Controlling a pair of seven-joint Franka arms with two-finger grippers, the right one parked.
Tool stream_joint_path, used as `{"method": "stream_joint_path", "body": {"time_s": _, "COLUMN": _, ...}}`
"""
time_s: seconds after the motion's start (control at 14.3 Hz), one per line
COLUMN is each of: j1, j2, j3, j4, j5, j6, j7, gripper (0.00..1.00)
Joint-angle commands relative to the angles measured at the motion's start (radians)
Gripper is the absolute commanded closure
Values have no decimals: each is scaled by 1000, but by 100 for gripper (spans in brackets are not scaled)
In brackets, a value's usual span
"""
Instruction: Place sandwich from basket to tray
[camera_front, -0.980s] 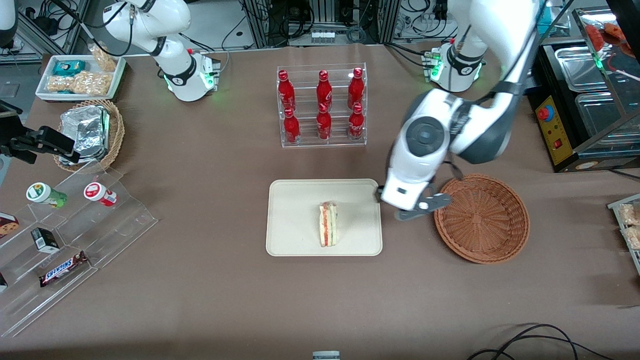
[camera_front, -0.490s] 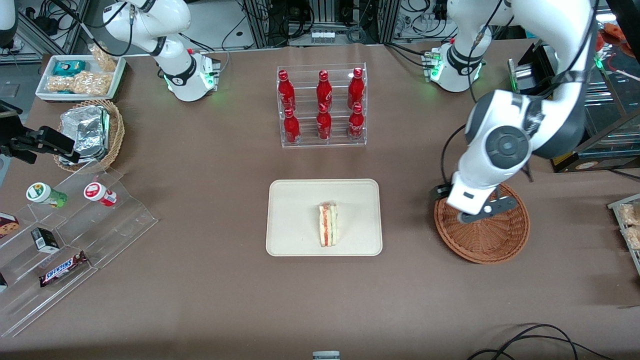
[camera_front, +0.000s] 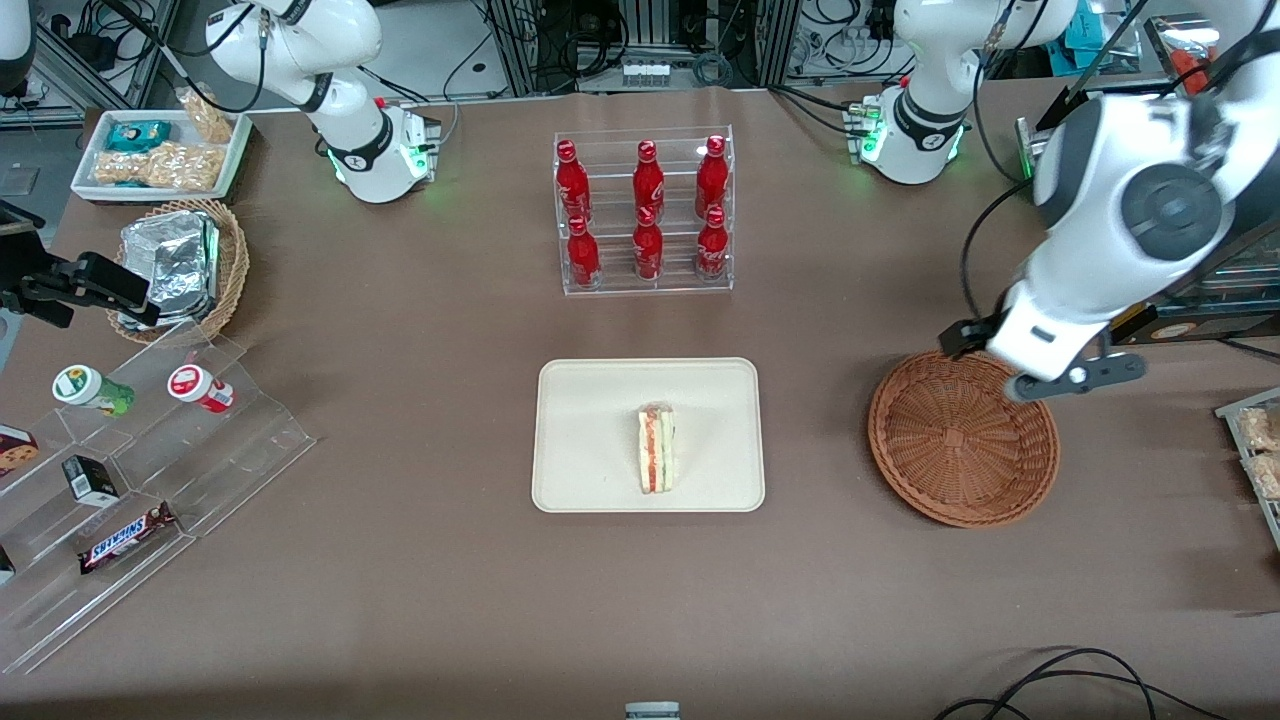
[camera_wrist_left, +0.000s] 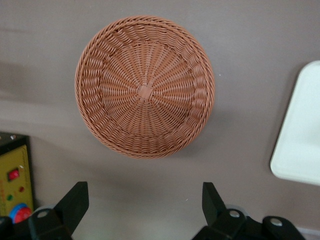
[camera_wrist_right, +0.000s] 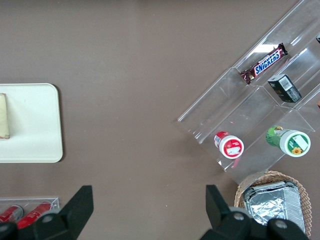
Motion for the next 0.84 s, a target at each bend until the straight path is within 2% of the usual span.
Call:
{"method": "stream_joint_path", "body": {"time_s": 0.0, "j1": 34, "j2": -67, "j3": 1, "j4": -26, "j5": -45, "j6": -18, "j7": 182, "gripper": 0}}
{"method": "stream_joint_path", "body": {"time_s": 0.35, "j1": 3, "j2": -91, "j3": 116, "j4": 29, "j5": -51, "j6": -18, "j7": 461, "gripper": 0}}
{"method": "stream_joint_path", "body": {"time_s": 0.63, "j1": -8, "j2": -90, "j3": 168, "j4": 75, "j5": -111, "j6": -18, "j7": 460, "gripper": 0}}
{"method": "stream_joint_path", "body": {"time_s": 0.77, "j1": -8, "j2": -90, "j3": 173, "j4": 78, "j5": -114, "j6": -18, "j7": 454, "gripper": 0}}
